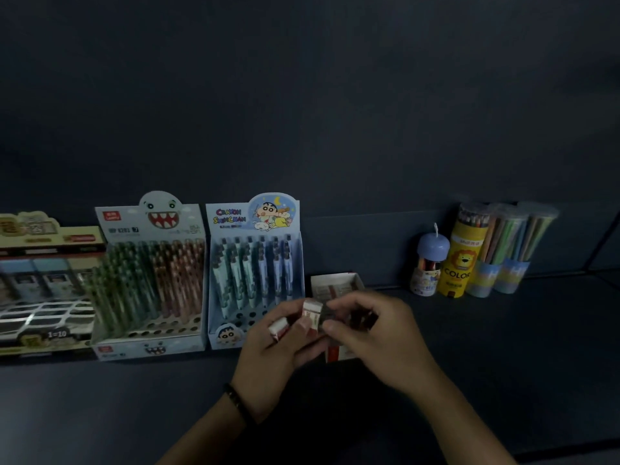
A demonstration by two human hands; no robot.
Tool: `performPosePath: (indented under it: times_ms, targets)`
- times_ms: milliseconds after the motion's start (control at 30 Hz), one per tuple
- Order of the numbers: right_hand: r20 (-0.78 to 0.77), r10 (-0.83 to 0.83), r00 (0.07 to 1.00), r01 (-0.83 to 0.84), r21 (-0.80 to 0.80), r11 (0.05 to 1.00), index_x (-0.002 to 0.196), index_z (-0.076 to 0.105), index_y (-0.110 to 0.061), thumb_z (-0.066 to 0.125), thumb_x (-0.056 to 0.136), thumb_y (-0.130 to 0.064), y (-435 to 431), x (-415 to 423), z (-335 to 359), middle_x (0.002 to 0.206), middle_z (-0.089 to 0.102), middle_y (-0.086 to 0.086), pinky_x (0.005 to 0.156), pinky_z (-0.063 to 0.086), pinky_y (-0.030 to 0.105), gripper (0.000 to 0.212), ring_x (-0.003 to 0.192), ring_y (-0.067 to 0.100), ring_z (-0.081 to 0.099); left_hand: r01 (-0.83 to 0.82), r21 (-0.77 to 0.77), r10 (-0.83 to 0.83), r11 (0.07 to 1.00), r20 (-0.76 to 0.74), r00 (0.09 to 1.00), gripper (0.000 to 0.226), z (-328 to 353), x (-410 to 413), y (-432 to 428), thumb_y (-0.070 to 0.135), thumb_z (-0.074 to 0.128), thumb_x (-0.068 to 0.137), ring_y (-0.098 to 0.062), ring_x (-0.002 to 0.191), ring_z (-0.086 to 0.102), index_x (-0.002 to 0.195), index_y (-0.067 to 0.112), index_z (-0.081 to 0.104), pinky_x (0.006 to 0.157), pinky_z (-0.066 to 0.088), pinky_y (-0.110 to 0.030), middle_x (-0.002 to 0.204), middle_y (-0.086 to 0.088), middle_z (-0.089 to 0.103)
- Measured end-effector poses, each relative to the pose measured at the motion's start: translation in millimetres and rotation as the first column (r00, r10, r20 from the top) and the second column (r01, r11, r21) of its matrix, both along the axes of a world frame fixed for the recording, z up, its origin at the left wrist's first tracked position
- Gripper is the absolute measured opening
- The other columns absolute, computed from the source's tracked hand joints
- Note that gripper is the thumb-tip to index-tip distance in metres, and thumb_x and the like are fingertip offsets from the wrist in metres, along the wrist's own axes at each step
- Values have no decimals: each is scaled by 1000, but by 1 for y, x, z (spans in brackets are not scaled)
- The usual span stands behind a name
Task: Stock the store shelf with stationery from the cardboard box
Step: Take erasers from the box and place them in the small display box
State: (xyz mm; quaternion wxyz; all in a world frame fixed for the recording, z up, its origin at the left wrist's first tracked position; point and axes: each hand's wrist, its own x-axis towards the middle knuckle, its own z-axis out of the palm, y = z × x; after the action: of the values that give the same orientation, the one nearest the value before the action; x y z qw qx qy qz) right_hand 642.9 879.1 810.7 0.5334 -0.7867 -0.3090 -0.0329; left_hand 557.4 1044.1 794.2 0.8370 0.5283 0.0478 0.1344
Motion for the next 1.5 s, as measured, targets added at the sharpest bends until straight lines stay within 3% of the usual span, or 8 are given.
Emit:
performPosePath:
  times_ms: [300, 400, 500, 567, 800, 1333, 1433, 1500]
  targets:
    - [193, -23, 981, 21, 8, 1000, 88, 78, -31, 92, 70, -16, 14, -12, -3, 86, 71, -17, 71, 51, 18, 28, 86, 9, 70, -62, 101, 69, 993, -69, 995, 20, 6, -4, -3, 10, 52, 106, -32, 84, 79, 109, -9, 47, 71, 65, -43, 97, -17, 78]
    - [260, -49, 964, 49, 9, 999, 94, 80, -29, 91, 77, -16, 9, -7, -2, 89, 72, -18, 73, 53, 18, 25, 85, 6, 70, -91, 281, 106, 955, -37, 994, 18, 1, -5, -1, 16, 52, 107, -37, 75, 77, 106, -1, 51, 63, 64, -48, 92, -14, 76]
    - [229, -106, 968, 114, -21, 993, 99, 82, -31, 91, 80, -16, -11, 11, 5, 93, 73, -20, 78, 54, 16, 26, 89, 1, 70, -277, 748, 230, 604, 169, 958, 16, -12, -3, 7, 38, 53, 103, -11, 55, 60, 92, 27, 55, 55, 50, -26, 73, 6, 64]
    - [206, -90, 974, 120, -140, 983, 98, 82, -32, 90, 81, -16, -22, 27, 8, 93, 73, -21, 80, 56, 19, 24, 90, 0, 70, -313, 844, 253, 437, 218, 942, 15, -12, -1, 9, 39, 61, 100, -8, 67, 60, 88, 34, 52, 59, 41, -13, 79, 17, 62]
    - [132, 111, 985, -28, -512, 859, 86, 83, -29, 87, 85, -28, -12, 49, 10, 87, 73, -17, 78, 60, 28, 5, 84, -2, 68, -141, 927, 172, 348, 85, 982, 24, -17, 7, 7, 29, 76, 92, 1, 83, 63, 94, 43, 57, 68, 44, -10, 84, 23, 65]
    - [53, 174, 983, -94, -668, 738, 97, 84, -29, 79, 90, -22, 9, 64, 0, 107, 76, -8, 86, 61, 28, 11, 94, 2, 68, -127, 856, 220, 500, 16, 975, 27, -13, 5, 8, 18, 78, 92, 3, 71, 61, 101, 27, 54, 60, 44, -10, 77, 10, 60]
    - [15, 223, 975, -147, -706, 692, 107, 82, -27, 72, 97, -22, 7, 60, 12, 115, 75, -8, 90, 59, 29, 15, 100, 4, 68, -72, 674, 107, 735, -11, 994, 22, -20, 3, 14, 7, 55, 104, -9, 60, 46, 99, 27, 47, 56, 39, -23, 82, -1, 54]
    - [46, 204, 978, -126, -648, 751, 112, 80, -30, 68, 101, -26, 5, 54, 16, 117, 75, -14, 92, 56, 27, 17, 105, 2, 67, -58, 506, 60, 860, 13, 998, 22, -19, -1, 13, 8, 43, 107, -17, 63, 40, 95, 25, 51, 55, 34, -29, 85, -11, 52]
